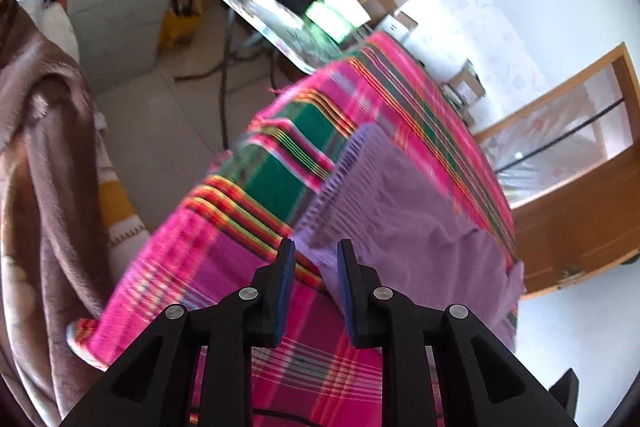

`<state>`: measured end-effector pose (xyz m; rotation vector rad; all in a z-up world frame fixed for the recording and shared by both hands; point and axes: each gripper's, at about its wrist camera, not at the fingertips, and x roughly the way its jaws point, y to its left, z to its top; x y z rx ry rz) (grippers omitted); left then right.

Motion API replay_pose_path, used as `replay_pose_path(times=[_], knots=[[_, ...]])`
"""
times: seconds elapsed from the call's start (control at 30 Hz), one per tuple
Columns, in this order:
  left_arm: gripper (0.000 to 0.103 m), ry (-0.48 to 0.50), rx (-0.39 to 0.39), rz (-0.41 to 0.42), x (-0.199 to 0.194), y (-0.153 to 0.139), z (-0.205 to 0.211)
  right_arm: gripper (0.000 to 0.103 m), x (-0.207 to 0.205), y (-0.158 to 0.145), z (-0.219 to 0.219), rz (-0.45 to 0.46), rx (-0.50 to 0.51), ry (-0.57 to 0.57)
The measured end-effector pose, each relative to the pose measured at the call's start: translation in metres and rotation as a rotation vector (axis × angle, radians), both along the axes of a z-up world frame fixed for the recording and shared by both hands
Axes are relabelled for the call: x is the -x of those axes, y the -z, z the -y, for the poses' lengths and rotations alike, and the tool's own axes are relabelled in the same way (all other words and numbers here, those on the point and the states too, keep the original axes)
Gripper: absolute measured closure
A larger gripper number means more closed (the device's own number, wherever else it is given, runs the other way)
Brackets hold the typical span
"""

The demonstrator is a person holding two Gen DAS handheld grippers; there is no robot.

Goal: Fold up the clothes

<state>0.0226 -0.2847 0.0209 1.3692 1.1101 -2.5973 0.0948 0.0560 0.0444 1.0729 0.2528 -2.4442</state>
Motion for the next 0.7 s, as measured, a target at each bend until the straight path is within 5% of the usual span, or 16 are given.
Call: replay_pose_path(times=[0.2, 0.37, 0.7], knots=[[0.081, -0.017, 0.043, -0.016, -0.006, -0.002, 0.001, 0.092, -0.001, -0.007, -0.032, -0.007, 0.056, 0.083], [0.081, 0.092, 0.128, -0.113, -0.001, -0.021, -0.033, 0.092, -0.002, -0.021, -0.083, -0.033, 0.084, 0.239], [0.081, 0.512, 0.139, -0.203, 0.030, -0.025, -0.137, 0.092, -0.010, -0.058, -0.201, -0.044, 0.027, 0.550]])
